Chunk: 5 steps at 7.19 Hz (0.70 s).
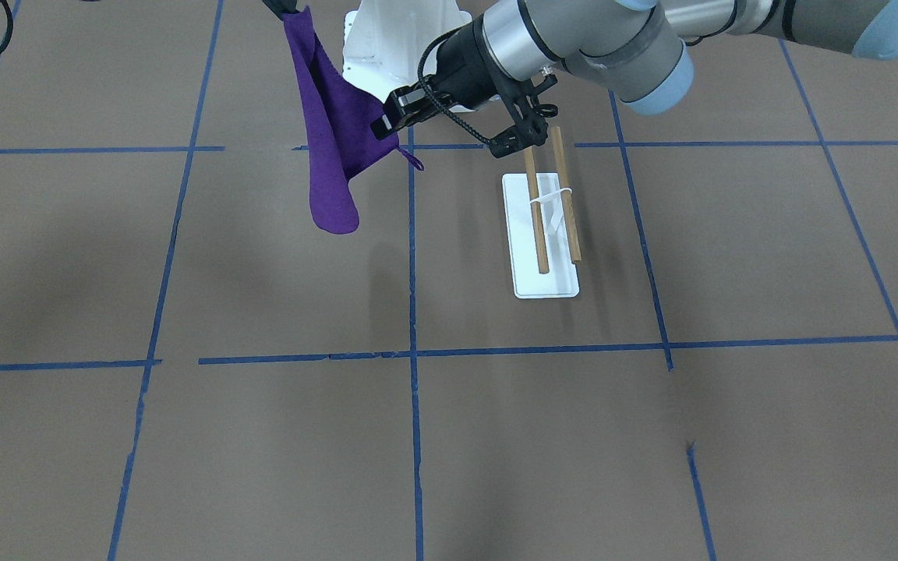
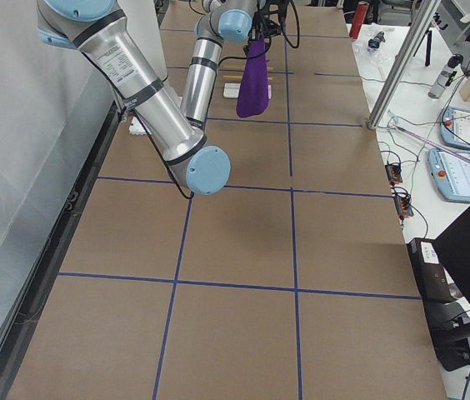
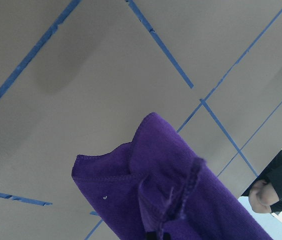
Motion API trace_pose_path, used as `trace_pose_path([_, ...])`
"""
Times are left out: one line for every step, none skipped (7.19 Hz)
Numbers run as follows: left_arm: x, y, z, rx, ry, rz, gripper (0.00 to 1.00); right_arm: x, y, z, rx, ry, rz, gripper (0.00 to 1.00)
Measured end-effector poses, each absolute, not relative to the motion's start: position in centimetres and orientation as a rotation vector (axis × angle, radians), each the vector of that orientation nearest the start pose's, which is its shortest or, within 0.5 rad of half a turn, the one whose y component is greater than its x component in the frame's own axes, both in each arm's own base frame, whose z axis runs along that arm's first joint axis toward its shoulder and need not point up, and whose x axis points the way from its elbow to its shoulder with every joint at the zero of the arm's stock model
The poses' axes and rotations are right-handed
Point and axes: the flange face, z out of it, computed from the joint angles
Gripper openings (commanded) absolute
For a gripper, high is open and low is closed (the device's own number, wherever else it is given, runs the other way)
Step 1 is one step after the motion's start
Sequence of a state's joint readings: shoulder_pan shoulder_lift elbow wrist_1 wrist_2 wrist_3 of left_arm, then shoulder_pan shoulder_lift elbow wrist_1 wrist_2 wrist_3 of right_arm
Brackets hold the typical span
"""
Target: Hang towel on rack
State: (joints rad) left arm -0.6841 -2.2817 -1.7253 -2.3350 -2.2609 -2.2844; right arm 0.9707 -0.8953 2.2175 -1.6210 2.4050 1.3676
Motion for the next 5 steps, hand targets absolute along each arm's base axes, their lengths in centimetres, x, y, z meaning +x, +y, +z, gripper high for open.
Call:
trace_pose_path([42.2,-43.5,8.2,-0.546,1.55,-0.515,0.0,-20.8,-40.9,4.1,0.062,-1.369,0.114,1.0])
trace_pose_path([42.2,-43.6,8.2,-0.538,1.553,-0.524,0.0,-20.8,-41.0,4.7,0.06,-1.362,0.118,1.0])
trace_pose_path([42.3,-43.8,8.5,-0.522,1.557,-0.541,0.0,-20.6,-41.2,5.3,0.061,-1.353,0.128,1.0])
trace_pose_path([42.2,-44.0,9.2,-0.504,1.557,-0.564,0.0,-20.0,-41.8,6.2,0.063,-1.34,0.152,1.0])
trace_pose_path([41.6,-43.8,10.8,-0.488,1.551,-0.589,0.0,-19.1,-42.7,8.3,0.053,-1.31,0.198,1.0])
